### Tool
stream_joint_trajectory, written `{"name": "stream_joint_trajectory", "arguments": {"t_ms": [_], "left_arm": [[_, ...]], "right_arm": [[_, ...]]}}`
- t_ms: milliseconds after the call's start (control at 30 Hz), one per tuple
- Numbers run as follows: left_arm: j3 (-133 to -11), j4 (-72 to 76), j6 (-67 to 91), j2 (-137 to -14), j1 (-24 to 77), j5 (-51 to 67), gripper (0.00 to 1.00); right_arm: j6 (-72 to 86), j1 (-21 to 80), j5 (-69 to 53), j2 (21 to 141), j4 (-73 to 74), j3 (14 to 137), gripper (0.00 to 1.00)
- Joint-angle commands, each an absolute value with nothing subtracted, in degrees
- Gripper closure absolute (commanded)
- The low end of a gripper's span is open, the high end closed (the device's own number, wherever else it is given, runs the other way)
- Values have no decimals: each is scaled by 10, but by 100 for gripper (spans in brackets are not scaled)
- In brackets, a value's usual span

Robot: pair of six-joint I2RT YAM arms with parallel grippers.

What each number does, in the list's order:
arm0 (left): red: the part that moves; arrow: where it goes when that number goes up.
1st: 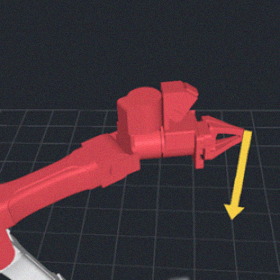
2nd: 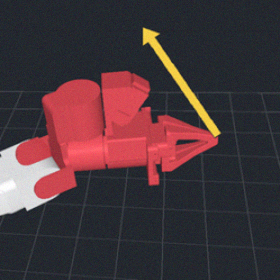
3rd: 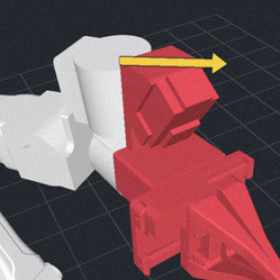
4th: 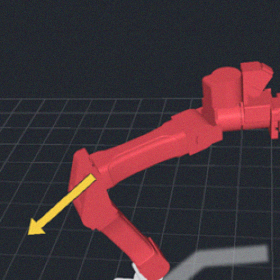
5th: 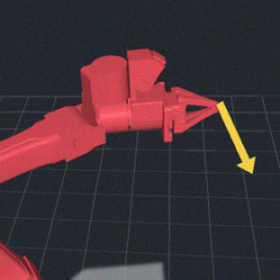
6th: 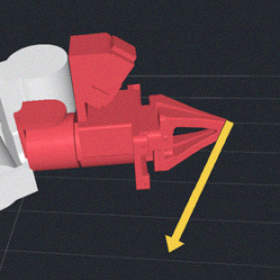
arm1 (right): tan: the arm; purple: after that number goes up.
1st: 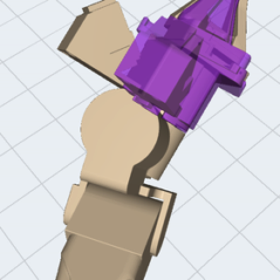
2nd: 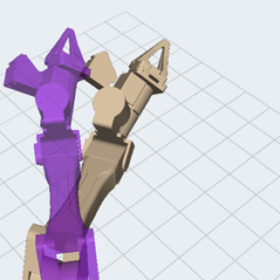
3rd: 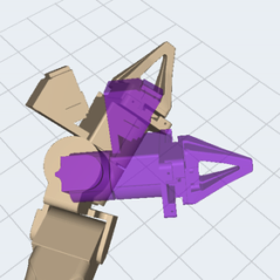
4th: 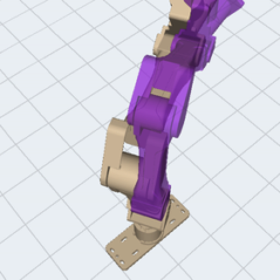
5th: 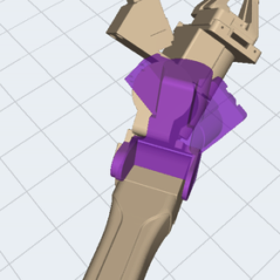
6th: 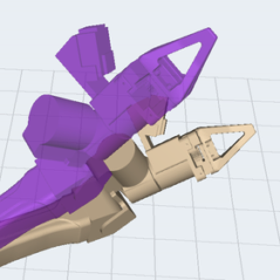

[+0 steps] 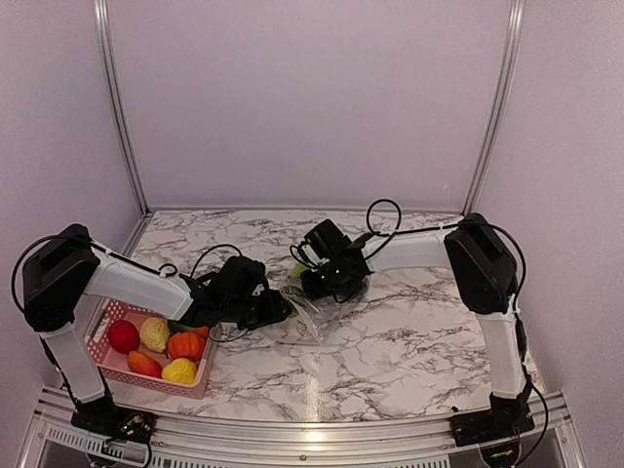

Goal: Open the zip-top bag and remove the fake food
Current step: Pick up the fake fruit from the zipper food storage bag.

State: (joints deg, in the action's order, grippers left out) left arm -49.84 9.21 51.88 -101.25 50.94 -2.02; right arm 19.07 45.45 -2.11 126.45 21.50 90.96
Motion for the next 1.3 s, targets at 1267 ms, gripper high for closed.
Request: {"name": "stream_joint_trajectory", "arguments": {"t_ms": [1267], "left_arm": [[-510, 82, 504, -1021, 507, -79, 27]], "right_arm": [[180, 466, -95, 1281, 276, 1039, 89]]}}
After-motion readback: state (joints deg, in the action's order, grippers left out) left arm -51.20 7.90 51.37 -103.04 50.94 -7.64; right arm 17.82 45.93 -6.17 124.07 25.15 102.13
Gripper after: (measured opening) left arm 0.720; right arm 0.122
